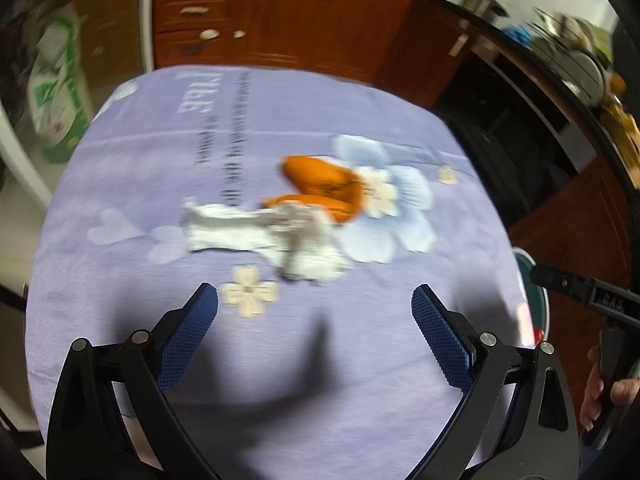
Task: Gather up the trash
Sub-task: 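Move the left gripper toward the white tissue while the right approaches the orange peel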
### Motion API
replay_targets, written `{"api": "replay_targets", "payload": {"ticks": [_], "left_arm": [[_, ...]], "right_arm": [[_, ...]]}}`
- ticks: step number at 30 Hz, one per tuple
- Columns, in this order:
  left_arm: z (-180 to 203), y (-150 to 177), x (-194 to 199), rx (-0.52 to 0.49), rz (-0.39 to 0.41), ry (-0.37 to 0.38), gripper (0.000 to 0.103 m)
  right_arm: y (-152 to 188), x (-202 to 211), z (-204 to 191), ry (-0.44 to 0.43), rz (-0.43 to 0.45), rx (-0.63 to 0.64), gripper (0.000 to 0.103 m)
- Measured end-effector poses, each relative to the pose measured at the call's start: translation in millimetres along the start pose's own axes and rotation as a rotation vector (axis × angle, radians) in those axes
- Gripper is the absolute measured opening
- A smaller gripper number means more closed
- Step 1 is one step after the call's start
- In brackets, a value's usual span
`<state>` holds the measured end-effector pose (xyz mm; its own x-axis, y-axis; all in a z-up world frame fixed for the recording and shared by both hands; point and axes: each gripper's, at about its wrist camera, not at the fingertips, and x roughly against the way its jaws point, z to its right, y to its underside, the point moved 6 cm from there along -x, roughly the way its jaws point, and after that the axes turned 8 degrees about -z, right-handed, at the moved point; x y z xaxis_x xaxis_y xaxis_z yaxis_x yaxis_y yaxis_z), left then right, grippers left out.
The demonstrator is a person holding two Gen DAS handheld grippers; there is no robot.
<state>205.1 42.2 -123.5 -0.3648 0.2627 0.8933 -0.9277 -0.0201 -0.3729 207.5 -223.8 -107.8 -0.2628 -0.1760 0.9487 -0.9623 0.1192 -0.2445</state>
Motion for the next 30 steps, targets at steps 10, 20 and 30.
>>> {"api": "replay_targets", "payload": {"ticks": [10, 20, 30], "left_arm": [[-18.7, -8.0, -30.6, 0.019, -0.053, -0.002, 0.098], [-13.2, -25.3, -64.4, -0.016, -0.086, -0.041, 0.098], [-10.4, -34.1, -72.1, -0.040, -0.063, -0.057, 0.098]], "right_arm": [[-18.5, -38.4, -31.4, -0.032, -0.071, 0.019, 0.079], [-35.5, -58.2, -34.2, -0.039, -0.096, 0.016, 0.079], [-46.2, -70.5, -36.6, -0.039, -0.108, 0.018, 0.079]]}}
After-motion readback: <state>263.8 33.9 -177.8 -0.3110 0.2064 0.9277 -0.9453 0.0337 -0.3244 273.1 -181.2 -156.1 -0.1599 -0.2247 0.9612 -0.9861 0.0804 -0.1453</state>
